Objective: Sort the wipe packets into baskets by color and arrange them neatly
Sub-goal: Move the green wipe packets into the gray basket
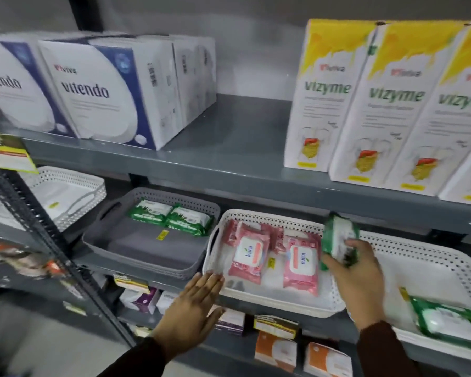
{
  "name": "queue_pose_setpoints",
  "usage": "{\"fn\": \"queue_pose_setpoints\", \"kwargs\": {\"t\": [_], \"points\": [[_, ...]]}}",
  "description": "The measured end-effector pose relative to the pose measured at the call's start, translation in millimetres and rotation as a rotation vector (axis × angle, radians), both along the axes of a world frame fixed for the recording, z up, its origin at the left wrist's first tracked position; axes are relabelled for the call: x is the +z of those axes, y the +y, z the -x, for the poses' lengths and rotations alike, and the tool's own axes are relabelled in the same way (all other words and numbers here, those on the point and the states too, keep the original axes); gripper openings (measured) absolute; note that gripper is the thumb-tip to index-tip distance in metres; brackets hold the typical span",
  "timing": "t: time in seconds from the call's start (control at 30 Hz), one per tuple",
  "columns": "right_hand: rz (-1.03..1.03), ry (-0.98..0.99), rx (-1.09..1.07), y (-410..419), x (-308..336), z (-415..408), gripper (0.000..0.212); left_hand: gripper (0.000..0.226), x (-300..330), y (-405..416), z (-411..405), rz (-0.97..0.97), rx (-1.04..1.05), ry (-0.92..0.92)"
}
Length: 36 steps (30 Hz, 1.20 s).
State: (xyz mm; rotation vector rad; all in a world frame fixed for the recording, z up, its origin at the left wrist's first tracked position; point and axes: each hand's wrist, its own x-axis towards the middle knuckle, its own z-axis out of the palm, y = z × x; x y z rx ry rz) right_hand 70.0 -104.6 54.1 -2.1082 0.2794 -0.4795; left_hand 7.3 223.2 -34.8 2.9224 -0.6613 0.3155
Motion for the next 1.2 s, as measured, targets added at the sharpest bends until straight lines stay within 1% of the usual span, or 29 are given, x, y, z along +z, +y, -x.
{"fn": "queue_pose_setpoints", "kwargs": {"t": [0.1, 0.17, 0.23, 0.33, 0.43, 0.5, 0.63, 0.7, 0.77, 0.83, 0.9, 0.97, 1.03, 1.13, 1.2], "points": [[-0.100, 0.029, 0.232, 79, -2, -4, 0.043, 0.067, 7, 42, -8, -0.010, 0.087, -0.027], [-0.084, 0.065, 0.346, 129, -10, -8, 0.047, 0.069, 7, 71, -16, -0.012, 0.163, -0.021], [0.003, 0.068, 0.413, 180, -15, -13, 0.050, 0.071, 5, 103, -20, 0.002, 0.218, 0.004], [0.119, 0.085, 0.484, 246, -17, -25, 0.052, 0.071, 4, 139, -21, 0.021, 0.241, 0.024], [0.252, 0.118, 0.479, 302, -26, -45, 0.051, 0.061, 4, 162, -20, 0.061, 0.236, -0.003], [0.353, 0.175, 0.442, 325, -41, -61, 0.053, 0.058, 4, 167, -21, 0.084, 0.206, -0.029], [0.606, 0.353, 0.456, 355, -74, -79, 0.038, 0.058, 4, 172, -27, 0.070, 0.167, -0.066], [0.613, 0.395, 0.483, 359, -80, -81, 0.042, 0.063, 3, 170, -29, 0.062, 0.173, -0.063], [0.527, 0.412, 0.523, 357, -74, -79, 0.046, 0.066, 0, 162, -30, 0.055, 0.156, -0.061], [0.395, 0.324, 0.510, 347, -60, -71, 0.042, 0.069, -5, 149, -29, 0.052, 0.113, -0.049], [0.284, 0.177, 0.449, 326, -44, -58, 0.040, 0.070, -7, 129, -27, 0.066, 0.073, -0.045], [0.186, 0.084, 0.373, 288, -34, -46, 0.036, 0.068, -7, 100, -25, 0.080, 0.052, -0.042], [0.118, 0.060, 0.298, 241, -29, -35, 0.032, 0.069, -8, 76, -22, 0.076, 0.068, -0.035], [0.151, 0.060, 0.145, 167, -23, -20, 0.029, 0.072, -14, 52, -20, 0.103, 0.106, -0.033], [0.168, 0.077, 0.021, 105, -22, -9, 0.025, 0.073, -21, 28, -17, 0.117, 0.069, -0.030]]}}
